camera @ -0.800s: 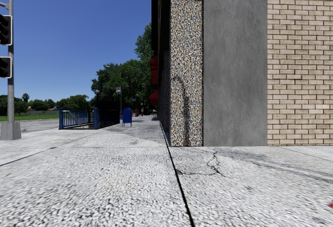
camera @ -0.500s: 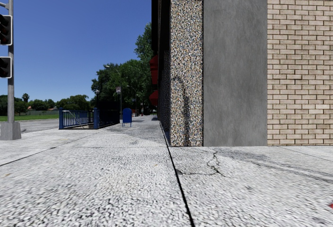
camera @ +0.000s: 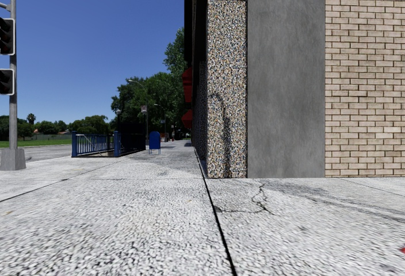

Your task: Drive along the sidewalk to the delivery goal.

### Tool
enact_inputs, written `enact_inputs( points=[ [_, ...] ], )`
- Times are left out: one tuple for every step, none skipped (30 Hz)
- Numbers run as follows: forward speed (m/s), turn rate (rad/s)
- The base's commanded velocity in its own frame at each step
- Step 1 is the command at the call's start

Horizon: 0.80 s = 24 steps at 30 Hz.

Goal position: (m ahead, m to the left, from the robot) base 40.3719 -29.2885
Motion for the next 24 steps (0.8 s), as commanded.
enact_inputs(
  points=[
    [0.0,0.0],
    [0.0,0.0],
    [0.0,0.0],
    [0.0,0.0],
    [0.0,0.0],
    [0.0,0.0],
    [0.05,0.0],
    [0.13,0.0],
    [0.13,0.0],
    [0.15,0.0],
    [0.17,0.0],
    [0.27,0.0],
    [0.27,0.0],
    [0.42,0.0],
    [0.59,0.0],
    [0.81,0.0],
    [0.81,0.0],
    [0.87,0.0],
    [0.88,0.0],
    [0.89,0.0],
    [0.89,0.0],
    [0.89,0.0],
    [0.89,-0.14],
    [0.89,-0.19]
  ],
)
